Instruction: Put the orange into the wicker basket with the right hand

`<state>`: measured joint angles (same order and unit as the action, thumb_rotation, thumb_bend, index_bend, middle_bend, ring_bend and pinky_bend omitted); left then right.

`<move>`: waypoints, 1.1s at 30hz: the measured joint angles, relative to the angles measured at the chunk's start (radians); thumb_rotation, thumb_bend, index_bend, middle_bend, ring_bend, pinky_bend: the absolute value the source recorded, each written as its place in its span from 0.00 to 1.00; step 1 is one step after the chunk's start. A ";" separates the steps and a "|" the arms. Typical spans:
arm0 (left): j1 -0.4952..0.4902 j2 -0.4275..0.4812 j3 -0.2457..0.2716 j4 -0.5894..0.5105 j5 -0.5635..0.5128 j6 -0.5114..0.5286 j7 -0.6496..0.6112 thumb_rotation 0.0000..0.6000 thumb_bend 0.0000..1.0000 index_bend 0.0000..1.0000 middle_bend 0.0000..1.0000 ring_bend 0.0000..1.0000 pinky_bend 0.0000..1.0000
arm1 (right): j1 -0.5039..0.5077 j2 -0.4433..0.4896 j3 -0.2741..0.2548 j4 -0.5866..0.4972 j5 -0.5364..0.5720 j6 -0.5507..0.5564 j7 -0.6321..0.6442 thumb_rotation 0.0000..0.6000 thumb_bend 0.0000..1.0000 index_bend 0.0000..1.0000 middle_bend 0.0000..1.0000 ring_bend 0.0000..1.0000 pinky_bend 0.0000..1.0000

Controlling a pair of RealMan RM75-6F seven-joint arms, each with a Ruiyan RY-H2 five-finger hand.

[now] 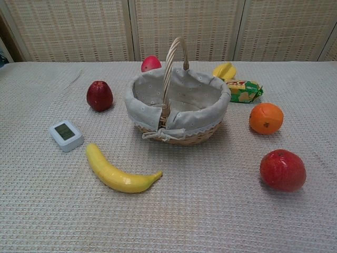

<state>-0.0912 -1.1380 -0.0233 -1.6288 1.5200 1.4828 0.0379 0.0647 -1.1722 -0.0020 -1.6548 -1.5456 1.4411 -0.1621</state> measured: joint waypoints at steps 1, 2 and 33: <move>0.000 0.000 0.000 0.000 0.000 0.001 0.000 1.00 0.35 0.00 0.00 0.00 0.07 | 0.000 0.000 0.000 0.000 0.000 0.000 0.001 1.00 0.15 0.00 0.00 0.00 0.03; 0.000 -0.001 0.000 0.001 0.000 0.001 0.000 1.00 0.35 0.00 0.00 0.00 0.07 | 0.000 0.000 0.000 -0.001 0.000 0.000 0.002 1.00 0.15 0.00 0.00 0.00 0.03; -0.002 0.005 -0.002 -0.007 -0.019 -0.017 -0.005 1.00 0.35 0.00 0.00 0.00 0.07 | 0.346 -0.082 0.206 -0.201 0.731 -0.316 -0.406 1.00 0.07 0.00 0.00 0.00 0.02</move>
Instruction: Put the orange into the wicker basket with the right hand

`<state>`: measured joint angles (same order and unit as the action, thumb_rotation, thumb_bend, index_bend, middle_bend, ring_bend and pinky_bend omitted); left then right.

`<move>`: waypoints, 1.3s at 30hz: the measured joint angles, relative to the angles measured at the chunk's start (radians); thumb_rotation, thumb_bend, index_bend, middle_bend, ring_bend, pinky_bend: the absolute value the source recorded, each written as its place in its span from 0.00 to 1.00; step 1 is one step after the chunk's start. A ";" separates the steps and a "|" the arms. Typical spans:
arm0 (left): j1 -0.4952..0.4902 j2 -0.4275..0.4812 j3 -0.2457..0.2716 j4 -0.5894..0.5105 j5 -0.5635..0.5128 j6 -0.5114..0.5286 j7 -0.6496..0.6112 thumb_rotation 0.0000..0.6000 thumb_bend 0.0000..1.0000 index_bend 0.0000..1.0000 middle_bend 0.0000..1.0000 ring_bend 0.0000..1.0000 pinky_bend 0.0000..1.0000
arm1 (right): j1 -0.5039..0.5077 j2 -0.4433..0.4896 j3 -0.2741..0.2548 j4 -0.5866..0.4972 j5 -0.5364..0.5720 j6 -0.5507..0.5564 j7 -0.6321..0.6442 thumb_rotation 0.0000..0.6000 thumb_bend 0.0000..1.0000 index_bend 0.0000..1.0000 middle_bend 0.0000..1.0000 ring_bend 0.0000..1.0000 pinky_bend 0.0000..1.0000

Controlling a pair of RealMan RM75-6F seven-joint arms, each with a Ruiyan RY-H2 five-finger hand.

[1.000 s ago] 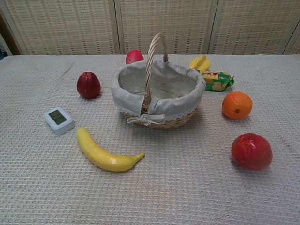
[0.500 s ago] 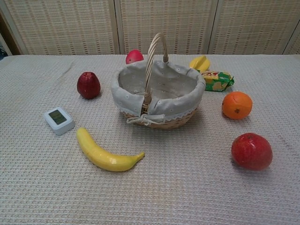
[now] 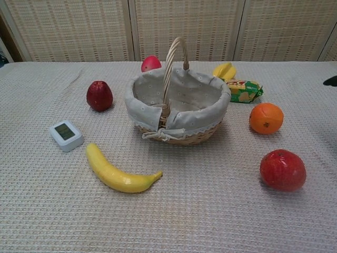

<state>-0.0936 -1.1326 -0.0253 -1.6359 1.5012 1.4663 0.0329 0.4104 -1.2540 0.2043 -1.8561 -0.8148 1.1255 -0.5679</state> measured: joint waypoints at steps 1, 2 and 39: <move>0.000 0.000 0.000 0.000 -0.001 -0.001 0.000 1.00 0.35 0.00 0.00 0.00 0.07 | 0.035 -0.032 0.011 0.009 0.053 -0.003 -0.035 1.00 0.07 0.00 0.00 0.00 0.02; -0.001 0.001 0.000 -0.001 -0.003 -0.003 -0.001 1.00 0.35 0.00 0.00 0.00 0.07 | 0.062 -0.058 0.018 0.017 0.088 -0.004 -0.058 1.00 0.07 0.00 0.00 0.00 0.02; -0.003 0.016 -0.003 -0.019 -0.027 -0.025 -0.042 1.00 0.35 0.00 0.00 0.00 0.07 | 0.360 -0.488 0.064 0.460 0.315 0.035 -0.210 1.00 0.27 0.09 0.41 0.38 0.49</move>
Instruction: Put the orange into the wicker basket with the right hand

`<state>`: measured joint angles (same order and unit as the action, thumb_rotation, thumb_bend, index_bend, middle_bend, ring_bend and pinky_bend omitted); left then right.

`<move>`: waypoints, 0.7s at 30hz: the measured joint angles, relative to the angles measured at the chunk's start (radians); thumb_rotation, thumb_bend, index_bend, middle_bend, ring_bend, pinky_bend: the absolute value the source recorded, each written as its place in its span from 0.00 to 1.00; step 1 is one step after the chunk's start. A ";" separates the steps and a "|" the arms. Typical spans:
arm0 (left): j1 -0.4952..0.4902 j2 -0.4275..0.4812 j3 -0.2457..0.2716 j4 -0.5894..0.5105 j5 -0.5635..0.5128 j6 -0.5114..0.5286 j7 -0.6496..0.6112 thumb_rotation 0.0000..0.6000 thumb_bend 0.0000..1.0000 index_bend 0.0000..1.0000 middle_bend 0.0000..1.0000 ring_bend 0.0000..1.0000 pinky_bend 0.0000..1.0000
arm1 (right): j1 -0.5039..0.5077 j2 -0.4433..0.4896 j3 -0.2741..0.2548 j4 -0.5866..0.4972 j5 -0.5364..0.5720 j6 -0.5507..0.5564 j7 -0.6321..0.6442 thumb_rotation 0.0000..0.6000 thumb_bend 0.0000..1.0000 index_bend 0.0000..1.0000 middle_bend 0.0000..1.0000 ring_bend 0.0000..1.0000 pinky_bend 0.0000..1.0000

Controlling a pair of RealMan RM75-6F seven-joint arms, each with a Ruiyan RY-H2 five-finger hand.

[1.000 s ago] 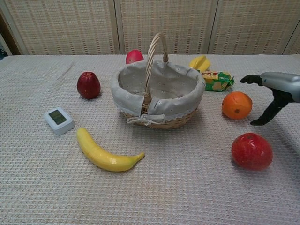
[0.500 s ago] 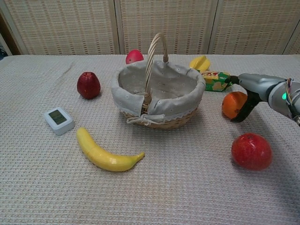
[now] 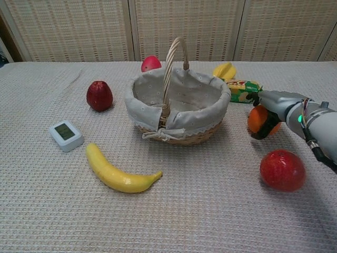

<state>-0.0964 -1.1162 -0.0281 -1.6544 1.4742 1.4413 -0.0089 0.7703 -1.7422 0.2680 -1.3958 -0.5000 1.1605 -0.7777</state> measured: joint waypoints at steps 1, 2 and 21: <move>0.000 0.001 0.000 -0.001 0.001 0.001 0.000 1.00 0.35 0.00 0.00 0.00 0.07 | -0.002 -0.008 -0.002 0.009 -0.015 0.003 0.013 1.00 0.28 0.10 0.48 0.46 0.53; 0.000 0.001 0.000 -0.001 0.001 0.001 -0.001 1.00 0.35 0.00 0.00 0.00 0.07 | -0.003 -0.012 -0.003 0.012 -0.028 0.006 0.024 1.00 0.28 0.10 0.52 0.50 0.55; -0.001 -0.008 0.003 -0.005 0.009 0.002 0.016 1.00 0.35 0.00 0.00 0.00 0.07 | -0.101 0.275 0.087 -0.393 -0.189 0.074 0.209 1.00 0.29 0.24 0.56 0.55 0.56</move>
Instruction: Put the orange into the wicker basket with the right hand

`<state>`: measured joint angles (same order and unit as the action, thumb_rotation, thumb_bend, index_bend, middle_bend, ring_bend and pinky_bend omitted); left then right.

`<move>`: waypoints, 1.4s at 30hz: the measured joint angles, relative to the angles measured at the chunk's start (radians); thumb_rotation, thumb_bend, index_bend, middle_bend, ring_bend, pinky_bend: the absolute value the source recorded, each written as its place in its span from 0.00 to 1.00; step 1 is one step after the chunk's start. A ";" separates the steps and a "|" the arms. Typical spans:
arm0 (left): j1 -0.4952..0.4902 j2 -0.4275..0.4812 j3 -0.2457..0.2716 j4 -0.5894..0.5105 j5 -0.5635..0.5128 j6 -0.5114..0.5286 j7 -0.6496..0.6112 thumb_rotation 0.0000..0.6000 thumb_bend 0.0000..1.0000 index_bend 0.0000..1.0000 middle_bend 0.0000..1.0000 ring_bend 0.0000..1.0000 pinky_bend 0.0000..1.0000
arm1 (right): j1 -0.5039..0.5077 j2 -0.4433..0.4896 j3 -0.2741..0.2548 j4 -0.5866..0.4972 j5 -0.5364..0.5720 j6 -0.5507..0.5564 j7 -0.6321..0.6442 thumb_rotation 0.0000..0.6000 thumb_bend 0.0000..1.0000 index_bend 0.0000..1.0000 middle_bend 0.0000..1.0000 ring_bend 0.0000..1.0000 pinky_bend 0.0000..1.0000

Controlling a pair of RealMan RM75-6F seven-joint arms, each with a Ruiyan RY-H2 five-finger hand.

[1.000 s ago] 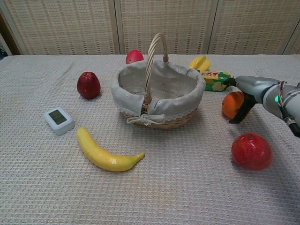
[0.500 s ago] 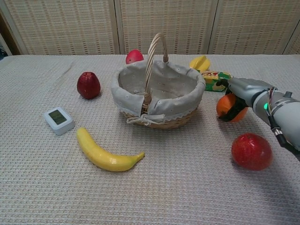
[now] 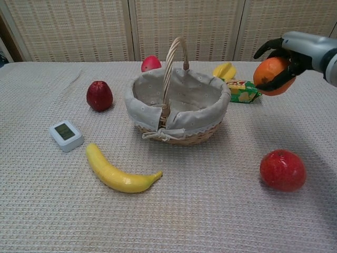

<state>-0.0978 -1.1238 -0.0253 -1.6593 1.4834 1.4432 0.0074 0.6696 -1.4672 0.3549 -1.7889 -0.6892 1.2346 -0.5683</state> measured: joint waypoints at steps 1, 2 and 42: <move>0.000 -0.001 0.000 0.000 0.000 0.000 0.001 1.00 0.35 0.00 0.00 0.00 0.07 | -0.003 0.016 0.008 -0.033 -0.012 0.004 0.010 1.00 0.29 0.24 0.56 0.55 0.56; -0.001 -0.002 0.000 -0.001 0.000 -0.001 0.004 1.00 0.35 0.00 0.00 0.00 0.07 | -0.004 0.025 0.012 -0.056 -0.022 0.007 0.016 1.00 0.29 0.25 0.56 0.55 0.56; -0.001 0.008 0.004 -0.011 0.000 -0.007 -0.022 1.00 0.35 0.00 0.00 0.00 0.07 | 0.118 -0.296 -0.067 0.163 -0.184 0.079 -0.014 1.00 0.15 0.12 0.15 0.02 0.07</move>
<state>-0.0986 -1.1155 -0.0212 -1.6705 1.4831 1.4361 -0.0150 0.7875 -1.7629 0.2880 -1.6255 -0.8734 1.3135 -0.5827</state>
